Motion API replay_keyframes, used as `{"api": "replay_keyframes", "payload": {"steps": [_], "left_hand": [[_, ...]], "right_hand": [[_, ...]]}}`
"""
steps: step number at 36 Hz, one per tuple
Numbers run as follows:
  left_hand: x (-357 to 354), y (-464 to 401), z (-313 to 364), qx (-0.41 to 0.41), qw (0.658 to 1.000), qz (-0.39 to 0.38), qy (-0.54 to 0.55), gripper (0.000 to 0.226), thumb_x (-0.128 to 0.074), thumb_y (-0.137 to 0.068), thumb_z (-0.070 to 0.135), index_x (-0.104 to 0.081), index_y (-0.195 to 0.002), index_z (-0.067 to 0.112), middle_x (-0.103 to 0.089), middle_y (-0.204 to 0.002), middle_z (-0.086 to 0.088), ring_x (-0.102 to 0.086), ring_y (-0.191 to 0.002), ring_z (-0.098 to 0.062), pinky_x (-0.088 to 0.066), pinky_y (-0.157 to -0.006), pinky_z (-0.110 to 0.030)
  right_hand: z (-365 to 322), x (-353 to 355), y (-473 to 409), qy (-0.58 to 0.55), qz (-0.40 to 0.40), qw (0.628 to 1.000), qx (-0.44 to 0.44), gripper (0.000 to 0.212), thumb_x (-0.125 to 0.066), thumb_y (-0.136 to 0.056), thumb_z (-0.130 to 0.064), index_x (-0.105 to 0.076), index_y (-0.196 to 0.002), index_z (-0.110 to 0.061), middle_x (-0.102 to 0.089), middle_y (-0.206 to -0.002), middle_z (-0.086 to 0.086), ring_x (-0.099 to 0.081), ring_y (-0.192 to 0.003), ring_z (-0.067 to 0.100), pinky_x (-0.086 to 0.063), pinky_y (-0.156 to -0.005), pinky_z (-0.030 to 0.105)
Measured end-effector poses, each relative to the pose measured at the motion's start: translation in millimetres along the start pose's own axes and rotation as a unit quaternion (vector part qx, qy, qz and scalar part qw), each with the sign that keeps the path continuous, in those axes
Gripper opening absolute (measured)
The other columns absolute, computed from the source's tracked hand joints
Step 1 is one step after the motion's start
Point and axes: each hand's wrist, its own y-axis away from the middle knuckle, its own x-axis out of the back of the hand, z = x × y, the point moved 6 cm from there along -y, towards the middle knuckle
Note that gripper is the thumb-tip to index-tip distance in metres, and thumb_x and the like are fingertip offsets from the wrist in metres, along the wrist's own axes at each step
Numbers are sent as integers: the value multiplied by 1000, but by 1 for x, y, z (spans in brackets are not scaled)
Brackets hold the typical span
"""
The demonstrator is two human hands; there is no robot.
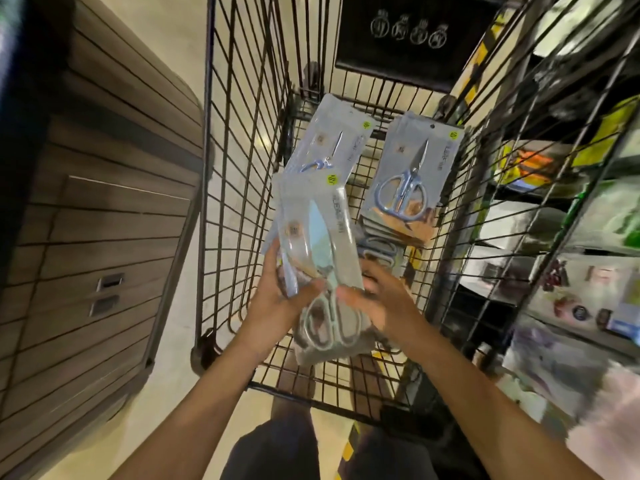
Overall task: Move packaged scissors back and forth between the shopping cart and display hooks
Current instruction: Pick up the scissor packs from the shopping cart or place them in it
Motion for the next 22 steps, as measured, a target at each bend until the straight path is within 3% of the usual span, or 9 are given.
{"api": "replay_keyframes", "payload": {"steps": [4,8,12,14,17,20,22], "left_hand": [[-2,-4,3,-25,998,37,34,105,-72,-82,-15,-21,-159,36,-55,-148,-1,-60,-129,-22,-55,-98,-51],[5,-2,4,-46,997,67,17,107,-78,-79,-9,-24,-157,40,-58,-145,2,-61,-129,-21,-55,-99,-54],[12,2,10,-62,994,83,-29,109,-77,-80,-9,-21,-156,46,-49,-152,9,-52,-137,-11,-51,-106,-45],[17,3,13,-67,992,83,-60,113,-77,-81,-6,-17,-153,57,-43,-157,10,-47,-141,-11,-53,-103,-38],[25,6,16,-77,991,82,-70,115,-75,-83,-9,-15,-151,63,-34,-162,11,-43,-144,-15,-54,-99,-30],[27,9,21,-96,987,90,-89,114,-74,-82,-8,-13,-157,52,-31,-162,16,-38,-146,-9,-50,-100,-17],[29,10,22,-102,986,96,-89,113,-73,-82,-9,-11,-158,47,-30,-163,15,-36,-145,-4,-47,-92,-5]], "right_hand": [[-3,-9,-3,27,4,999,41,45,-71,-92,-14,-59,-134,-26,-74,-119,-6,-71,-108,10,-59,-92,32],[-7,-15,-6,83,-10,995,62,47,-66,-97,-17,-53,-142,-24,-70,-118,-12,-67,-105,1,-52,-83,12],[1,2,-18,153,38,987,31,48,-66,-96,-34,-52,-142,-33,-65,-123,-9,-62,-111,9,-54,-97,35],[2,13,-27,218,68,973,39,46,-65,-97,-34,-52,-141,-30,-61,-129,-7,-59,-117,10,-50,-103,36],[1,23,-48,359,78,925,99,52,-64,-97,-33,-47,-145,-23,-55,-139,2,-50,-130,20,-43,-107,35],[8,26,-71,457,54,881,111,60,-62,-97,-35,-41,-150,-20,-49,-146,8,-43,-137,30,-40,-112,43],[9,22,-82,532,45,836,125,62,-57,-99,-36,-36,-153,-16,-46,-149,11,-42,-138,31,-37,-115,43]]}}
